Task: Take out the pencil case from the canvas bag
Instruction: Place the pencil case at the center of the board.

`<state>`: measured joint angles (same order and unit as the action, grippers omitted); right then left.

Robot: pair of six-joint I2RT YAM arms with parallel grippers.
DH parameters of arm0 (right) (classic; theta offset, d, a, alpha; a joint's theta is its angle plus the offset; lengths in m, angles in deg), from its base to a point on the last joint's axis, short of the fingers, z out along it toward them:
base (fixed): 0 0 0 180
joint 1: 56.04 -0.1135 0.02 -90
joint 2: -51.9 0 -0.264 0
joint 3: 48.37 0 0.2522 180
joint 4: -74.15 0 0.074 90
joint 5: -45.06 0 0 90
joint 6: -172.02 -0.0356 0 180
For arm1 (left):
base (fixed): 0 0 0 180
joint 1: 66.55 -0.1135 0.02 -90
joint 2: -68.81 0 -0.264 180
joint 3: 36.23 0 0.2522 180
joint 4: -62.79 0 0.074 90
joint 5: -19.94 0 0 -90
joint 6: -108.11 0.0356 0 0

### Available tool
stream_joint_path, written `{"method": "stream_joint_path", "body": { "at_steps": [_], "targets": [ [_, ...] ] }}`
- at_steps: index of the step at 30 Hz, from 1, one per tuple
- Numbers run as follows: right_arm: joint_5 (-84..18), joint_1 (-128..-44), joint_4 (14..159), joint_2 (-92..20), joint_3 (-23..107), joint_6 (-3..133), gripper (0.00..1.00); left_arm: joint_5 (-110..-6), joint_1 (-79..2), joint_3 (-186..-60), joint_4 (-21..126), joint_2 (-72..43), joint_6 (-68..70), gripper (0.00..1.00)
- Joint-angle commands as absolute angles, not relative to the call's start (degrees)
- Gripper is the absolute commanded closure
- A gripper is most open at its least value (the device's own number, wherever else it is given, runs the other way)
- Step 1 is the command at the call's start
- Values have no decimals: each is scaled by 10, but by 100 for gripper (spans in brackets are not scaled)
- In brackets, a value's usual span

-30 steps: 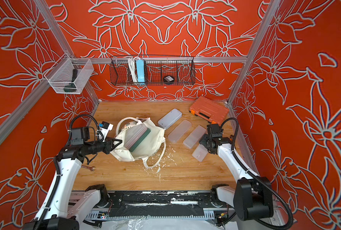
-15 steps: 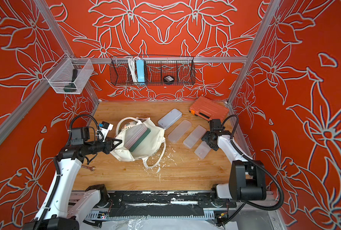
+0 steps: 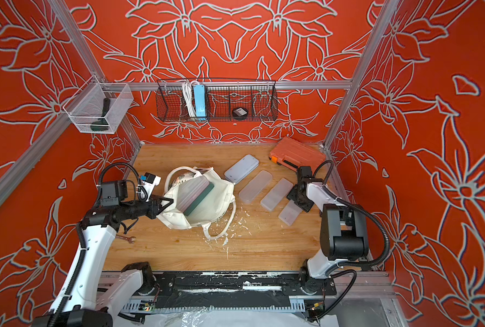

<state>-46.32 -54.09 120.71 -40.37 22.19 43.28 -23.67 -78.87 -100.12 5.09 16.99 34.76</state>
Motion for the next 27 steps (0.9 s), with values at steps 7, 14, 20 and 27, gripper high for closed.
{"method": "stream_joint_path", "body": {
  "at_steps": [7, 14, 20, 27],
  "targets": [
    [-476, -527, 1211, -450, 258, 455, 30, -254, -786, -996, 18, 161, 349, 100],
    [-487, -527, 1214, -464, 259, 443, 18, -254, -787, -996, 20, 154, 348, 100],
    [-491, -526, 1216, -465, 262, 444, 9, -254, -786, -997, 19, 152, 348, 100],
    [-500, -526, 1221, -447, 254, 443, 2, -255, -786, -998, 18, 152, 349, 100]
  ]
}}
